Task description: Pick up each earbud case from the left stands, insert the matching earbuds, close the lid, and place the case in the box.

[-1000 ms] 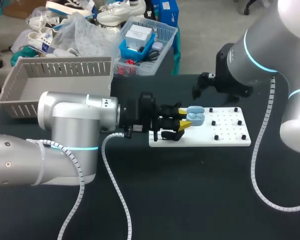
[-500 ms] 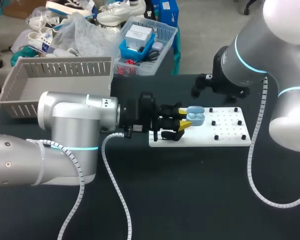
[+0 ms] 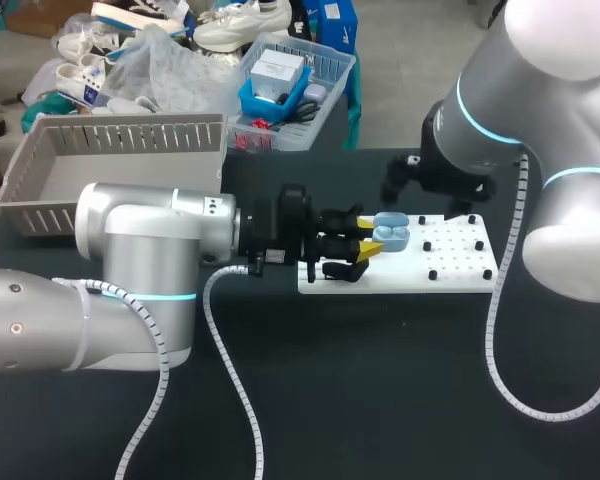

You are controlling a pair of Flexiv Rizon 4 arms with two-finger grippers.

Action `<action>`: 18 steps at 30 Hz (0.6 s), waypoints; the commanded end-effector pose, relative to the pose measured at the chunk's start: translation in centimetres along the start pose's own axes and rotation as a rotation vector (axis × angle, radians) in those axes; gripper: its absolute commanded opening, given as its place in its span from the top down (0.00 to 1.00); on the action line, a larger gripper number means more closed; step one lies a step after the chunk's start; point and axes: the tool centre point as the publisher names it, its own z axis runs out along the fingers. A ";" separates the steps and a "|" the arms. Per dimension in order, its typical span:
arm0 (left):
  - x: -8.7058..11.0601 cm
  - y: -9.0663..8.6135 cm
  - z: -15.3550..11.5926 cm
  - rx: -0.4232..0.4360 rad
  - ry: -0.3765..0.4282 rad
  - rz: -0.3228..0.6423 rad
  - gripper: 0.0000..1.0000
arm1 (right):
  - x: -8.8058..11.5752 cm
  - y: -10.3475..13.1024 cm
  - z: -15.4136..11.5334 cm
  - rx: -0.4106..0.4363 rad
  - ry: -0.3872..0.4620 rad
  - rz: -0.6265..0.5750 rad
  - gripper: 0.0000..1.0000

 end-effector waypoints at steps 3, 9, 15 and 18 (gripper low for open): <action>0.0 -0.1 0.0 -0.003 0.000 0.001 1.00 | 1.2 -0.4 -1.0 0.009 -0.021 0.008 0.06; 0.0 -0.1 0.0 -0.003 0.000 0.001 1.00 | 1.8 -0.3 -1.6 0.011 -0.024 0.010 0.05; 0.0 -0.1 0.0 -0.003 0.000 0.001 1.00 | 2.3 -0.3 -2.0 0.008 -0.026 0.012 0.03; 0.0 -0.1 0.0 -0.003 0.000 0.001 1.00 | 2.4 -0.3 -2.1 0.007 -0.025 0.014 0.03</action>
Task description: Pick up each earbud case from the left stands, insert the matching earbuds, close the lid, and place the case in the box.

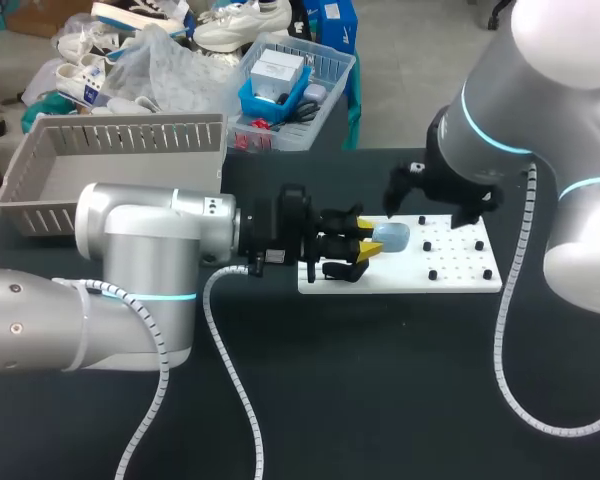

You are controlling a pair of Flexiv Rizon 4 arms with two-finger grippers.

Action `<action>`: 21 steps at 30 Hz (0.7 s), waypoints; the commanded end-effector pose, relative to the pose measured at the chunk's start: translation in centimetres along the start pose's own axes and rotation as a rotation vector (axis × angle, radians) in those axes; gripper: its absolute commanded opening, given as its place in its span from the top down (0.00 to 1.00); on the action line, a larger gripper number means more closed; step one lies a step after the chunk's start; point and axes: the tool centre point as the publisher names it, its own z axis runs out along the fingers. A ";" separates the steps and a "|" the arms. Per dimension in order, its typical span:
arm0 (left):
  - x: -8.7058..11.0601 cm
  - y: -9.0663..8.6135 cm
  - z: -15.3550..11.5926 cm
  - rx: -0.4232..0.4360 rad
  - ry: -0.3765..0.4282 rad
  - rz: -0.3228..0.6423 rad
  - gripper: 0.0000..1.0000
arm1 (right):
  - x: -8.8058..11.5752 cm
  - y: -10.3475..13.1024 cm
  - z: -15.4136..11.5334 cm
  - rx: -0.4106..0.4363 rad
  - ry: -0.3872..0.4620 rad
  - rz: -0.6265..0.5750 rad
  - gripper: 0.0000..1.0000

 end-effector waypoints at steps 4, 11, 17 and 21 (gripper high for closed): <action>0.0 -0.1 0.0 -0.003 0.000 0.001 1.00 | 0.4 -0.4 -0.4 -0.002 -0.035 0.019 0.03; 0.0 -0.1 0.0 -0.003 0.000 0.001 1.00 | -0.3 -1.1 -0.7 -0.009 -0.082 0.066 0.00; -1.3 0.6 -0.7 -0.011 -0.017 -0.004 1.00 | -0.8 -2.2 -0.3 -0.014 -0.103 0.143 0.00; -2.4 0.9 -1.4 -0.016 -0.033 -0.007 1.00 | -1.0 -3.0 -0.2 -0.036 -0.112 0.199 0.00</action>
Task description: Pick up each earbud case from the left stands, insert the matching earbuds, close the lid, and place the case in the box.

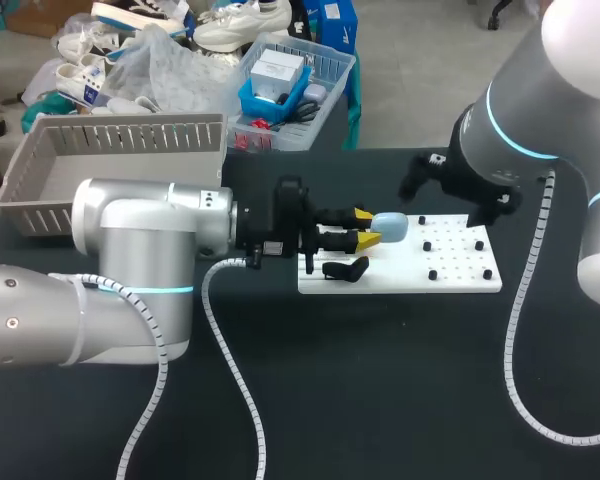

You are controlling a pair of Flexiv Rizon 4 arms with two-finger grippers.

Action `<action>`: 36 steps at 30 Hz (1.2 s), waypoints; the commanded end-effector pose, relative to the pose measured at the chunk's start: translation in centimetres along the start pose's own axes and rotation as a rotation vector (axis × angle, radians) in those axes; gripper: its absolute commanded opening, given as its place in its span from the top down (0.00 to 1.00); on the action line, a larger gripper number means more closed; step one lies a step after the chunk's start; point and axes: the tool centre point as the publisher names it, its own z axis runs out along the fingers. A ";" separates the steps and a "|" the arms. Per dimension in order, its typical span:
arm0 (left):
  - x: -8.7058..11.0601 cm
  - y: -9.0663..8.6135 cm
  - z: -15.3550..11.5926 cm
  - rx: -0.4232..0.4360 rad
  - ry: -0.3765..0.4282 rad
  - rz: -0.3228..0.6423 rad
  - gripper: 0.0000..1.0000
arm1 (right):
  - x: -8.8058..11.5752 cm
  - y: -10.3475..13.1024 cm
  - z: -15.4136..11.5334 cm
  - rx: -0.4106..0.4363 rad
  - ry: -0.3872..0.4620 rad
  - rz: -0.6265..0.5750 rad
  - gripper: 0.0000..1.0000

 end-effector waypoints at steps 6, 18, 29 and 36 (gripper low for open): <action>-2.3 0.5 -2.2 -0.013 -0.015 -0.007 1.00 | 0.2 -0.9 0.2 -0.024 -0.059 0.012 0.00; -1.3 2.4 -6.4 -0.150 0.038 -0.035 1.00 | 0.2 -0.9 0.2 -0.024 -0.059 0.012 0.00; -0.6 4.5 -12.5 -0.327 0.093 -0.045 1.00 | 0.2 -0.9 0.2 -0.024 -0.059 0.012 0.00; -0.3 5.0 -15.7 -0.434 0.128 -0.052 1.00 | 0.2 -0.9 0.2 -0.024 -0.059 0.012 0.00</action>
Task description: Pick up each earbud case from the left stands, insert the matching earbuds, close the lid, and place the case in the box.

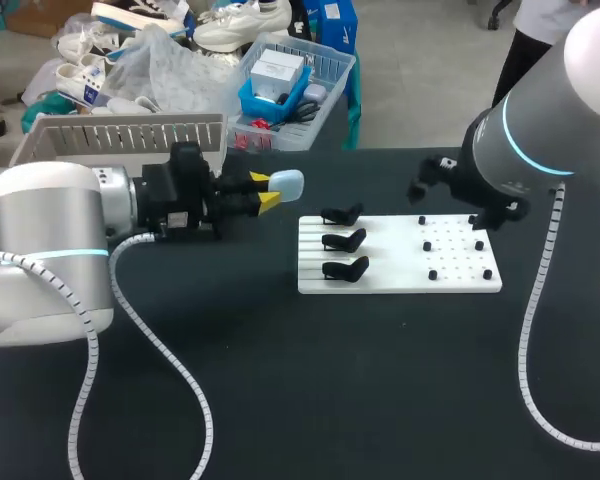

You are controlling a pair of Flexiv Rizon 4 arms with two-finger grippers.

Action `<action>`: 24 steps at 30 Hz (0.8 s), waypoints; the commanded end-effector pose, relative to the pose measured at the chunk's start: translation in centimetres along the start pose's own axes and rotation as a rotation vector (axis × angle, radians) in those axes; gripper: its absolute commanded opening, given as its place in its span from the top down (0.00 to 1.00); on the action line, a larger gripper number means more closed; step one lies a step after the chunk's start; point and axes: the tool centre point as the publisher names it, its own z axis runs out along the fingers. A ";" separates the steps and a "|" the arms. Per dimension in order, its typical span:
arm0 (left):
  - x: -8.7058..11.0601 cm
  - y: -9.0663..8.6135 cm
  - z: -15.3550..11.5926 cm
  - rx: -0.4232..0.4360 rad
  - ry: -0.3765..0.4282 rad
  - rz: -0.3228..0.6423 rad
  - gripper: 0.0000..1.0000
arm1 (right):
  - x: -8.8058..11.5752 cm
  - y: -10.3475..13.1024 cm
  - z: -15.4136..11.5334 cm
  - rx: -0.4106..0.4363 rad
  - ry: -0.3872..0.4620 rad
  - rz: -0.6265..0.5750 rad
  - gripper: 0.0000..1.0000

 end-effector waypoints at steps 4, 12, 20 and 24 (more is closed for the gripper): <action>0.0 0.8 -4.2 -0.247 0.026 -0.010 1.00 | 0.3 -0.2 0.0 -0.004 -0.022 0.003 0.00; 0.6 3.9 -9.3 -0.466 0.080 -0.037 1.00 | 0.3 -0.2 0.0 -0.004 -0.022 0.003 0.00; 1.4 5.8 -12.0 -0.603 0.123 -0.071 1.00 | 0.3 -0.2 0.0 -0.004 -0.022 0.003 0.00; 1.9 6.6 -12.4 -0.632 0.142 -0.080 1.00 | 0.3 -0.2 0.0 -0.004 -0.022 0.003 0.00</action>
